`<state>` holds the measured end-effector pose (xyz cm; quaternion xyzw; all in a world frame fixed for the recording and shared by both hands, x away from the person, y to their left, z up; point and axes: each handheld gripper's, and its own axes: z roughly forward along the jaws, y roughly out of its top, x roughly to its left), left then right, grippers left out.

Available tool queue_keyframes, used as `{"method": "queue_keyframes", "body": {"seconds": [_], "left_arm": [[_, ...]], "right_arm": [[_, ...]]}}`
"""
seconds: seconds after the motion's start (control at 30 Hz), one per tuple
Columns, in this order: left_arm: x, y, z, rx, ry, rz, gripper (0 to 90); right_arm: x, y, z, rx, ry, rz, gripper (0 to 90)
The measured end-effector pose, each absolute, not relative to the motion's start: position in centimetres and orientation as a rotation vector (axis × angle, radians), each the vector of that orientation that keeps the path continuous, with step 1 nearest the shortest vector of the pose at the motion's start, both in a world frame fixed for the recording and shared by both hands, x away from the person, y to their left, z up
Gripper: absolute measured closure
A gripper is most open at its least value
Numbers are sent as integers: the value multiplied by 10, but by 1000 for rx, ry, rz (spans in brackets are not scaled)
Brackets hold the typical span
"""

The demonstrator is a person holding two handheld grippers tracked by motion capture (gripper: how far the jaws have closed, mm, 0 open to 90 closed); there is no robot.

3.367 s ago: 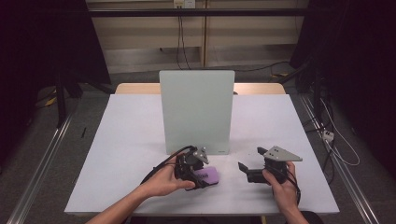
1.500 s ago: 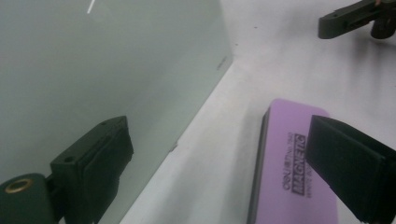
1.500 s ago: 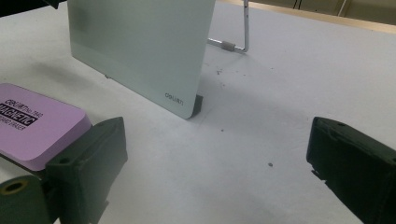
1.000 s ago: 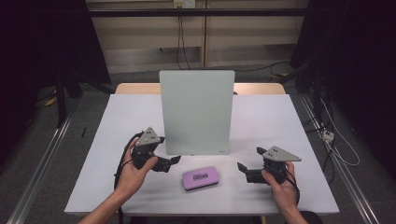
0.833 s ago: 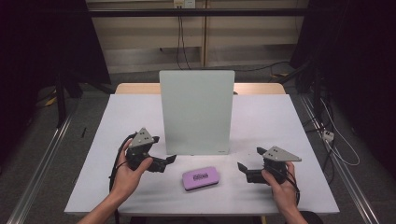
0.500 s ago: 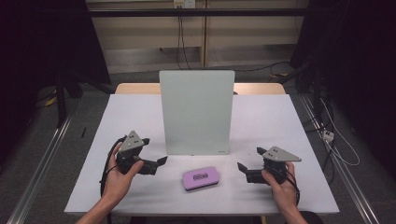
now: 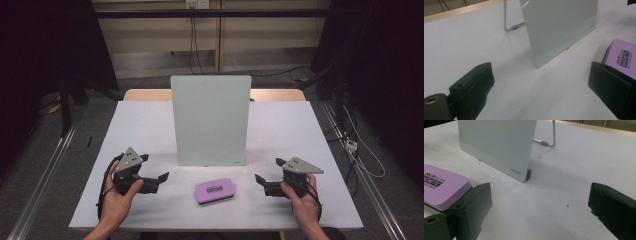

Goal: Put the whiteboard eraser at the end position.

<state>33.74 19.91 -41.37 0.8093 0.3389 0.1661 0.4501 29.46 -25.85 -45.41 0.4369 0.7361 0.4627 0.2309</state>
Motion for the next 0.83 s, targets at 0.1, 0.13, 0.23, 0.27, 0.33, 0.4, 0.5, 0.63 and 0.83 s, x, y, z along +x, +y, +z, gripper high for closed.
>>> {"method": "queue_keyframes", "body": {"seconds": [0.1, 0.13, 0.23, 0.27, 0.33, 0.4, 0.5, 0.63, 0.83], "left_arm": [[335, 205, -417, 1983, 855, 418, 62], [335, 207, -418, 1984, 858, 424, 61], [333, 211, -422, 1961, 889, 405, 60], [333, 211, -423, 1964, 886, 412, 59], [332, 212, -426, 1951, 897, 404, 59], [331, 214, -429, 1935, 905, 358, 59], [330, 214, -433, 1942, 899, 394, 59], [329, 216, -436, 1951, 905, 399, 59], [330, 216, -438, 1953, 910, 397, 59]], "right_arm": [[294, -259, -454, 1202, 2022, 1270, 54], [293, -259, -454, 1204, 2021, 1270, 54], [293, -260, -454, 1207, 2015, 1272, 54], [293, -261, -454, 1210, 2014, 1271, 54], [293, -261, -454, 1212, 2016, 1269, 54], [292, -261, -454, 1213, 2016, 1270, 54], [292, -262, -454, 1215, 2010, 1270, 54], [291, -263, -454, 1219, 2003, 1271, 54], [292, -263, -455, 1223, 2010, 1265, 54]]}}
